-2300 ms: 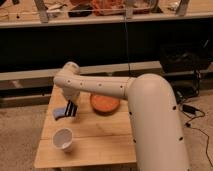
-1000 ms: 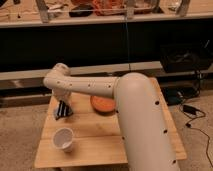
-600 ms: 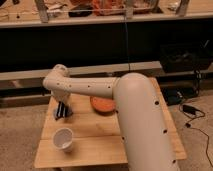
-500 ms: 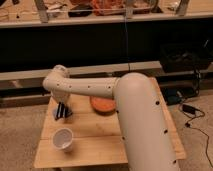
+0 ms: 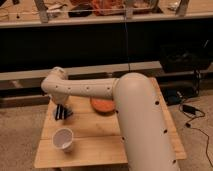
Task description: Place the eraser on the white sponge
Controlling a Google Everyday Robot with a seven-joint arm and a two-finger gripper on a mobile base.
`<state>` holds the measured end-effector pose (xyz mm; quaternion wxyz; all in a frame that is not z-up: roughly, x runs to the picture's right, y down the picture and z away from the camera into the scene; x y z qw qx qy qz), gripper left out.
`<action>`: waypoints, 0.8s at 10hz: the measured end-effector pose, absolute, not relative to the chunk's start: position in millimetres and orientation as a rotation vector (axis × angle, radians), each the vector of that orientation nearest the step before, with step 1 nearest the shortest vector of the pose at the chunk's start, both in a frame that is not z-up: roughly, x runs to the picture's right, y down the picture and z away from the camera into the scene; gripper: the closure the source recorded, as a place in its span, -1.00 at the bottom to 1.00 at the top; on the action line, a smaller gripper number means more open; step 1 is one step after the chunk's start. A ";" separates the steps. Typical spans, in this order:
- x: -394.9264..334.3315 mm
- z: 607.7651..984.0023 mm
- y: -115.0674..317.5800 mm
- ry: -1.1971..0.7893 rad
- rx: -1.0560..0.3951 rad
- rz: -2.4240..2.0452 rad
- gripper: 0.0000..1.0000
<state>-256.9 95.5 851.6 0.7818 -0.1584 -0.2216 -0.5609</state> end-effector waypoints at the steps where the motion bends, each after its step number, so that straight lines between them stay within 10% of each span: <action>1: -257.6 851.4 96.7 -0.482 -0.338 -1.218 0.98; 8: -261.6 850.3 104.4 -0.508 -0.316 -1.251 0.98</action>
